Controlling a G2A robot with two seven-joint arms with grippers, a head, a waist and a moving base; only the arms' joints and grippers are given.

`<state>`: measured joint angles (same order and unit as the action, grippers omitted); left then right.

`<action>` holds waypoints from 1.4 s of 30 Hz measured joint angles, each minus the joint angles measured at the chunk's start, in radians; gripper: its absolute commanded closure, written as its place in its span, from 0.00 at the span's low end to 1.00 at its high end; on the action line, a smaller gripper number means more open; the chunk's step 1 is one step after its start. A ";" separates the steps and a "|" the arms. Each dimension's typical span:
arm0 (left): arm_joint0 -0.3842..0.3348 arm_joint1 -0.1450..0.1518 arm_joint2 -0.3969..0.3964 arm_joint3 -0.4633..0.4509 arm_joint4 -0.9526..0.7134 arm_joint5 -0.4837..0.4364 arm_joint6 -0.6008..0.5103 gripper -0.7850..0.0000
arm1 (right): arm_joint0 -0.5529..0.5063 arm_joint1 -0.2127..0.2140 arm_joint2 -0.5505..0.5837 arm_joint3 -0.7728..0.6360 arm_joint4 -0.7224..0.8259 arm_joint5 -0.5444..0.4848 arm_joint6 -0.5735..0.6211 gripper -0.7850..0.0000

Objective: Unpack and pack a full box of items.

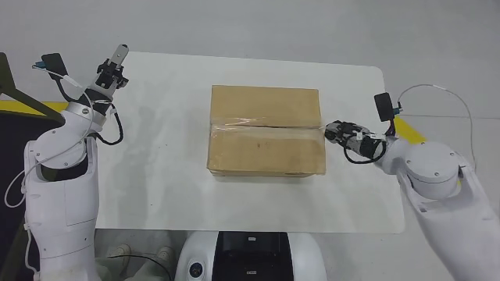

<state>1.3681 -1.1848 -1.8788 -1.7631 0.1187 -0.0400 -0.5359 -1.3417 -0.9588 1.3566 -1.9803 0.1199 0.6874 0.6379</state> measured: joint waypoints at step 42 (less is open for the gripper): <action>0.000 0.000 0.000 0.000 0.000 0.000 0.000 0.00 | 0.004 0.014 0.016 -0.045 -0.089 0.107 -0.005 0.65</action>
<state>1.3681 -1.1848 -1.8788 -1.7631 0.1187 -0.0400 -0.5359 -1.3373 -0.9453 1.3721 -2.0251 0.0311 0.7940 0.6327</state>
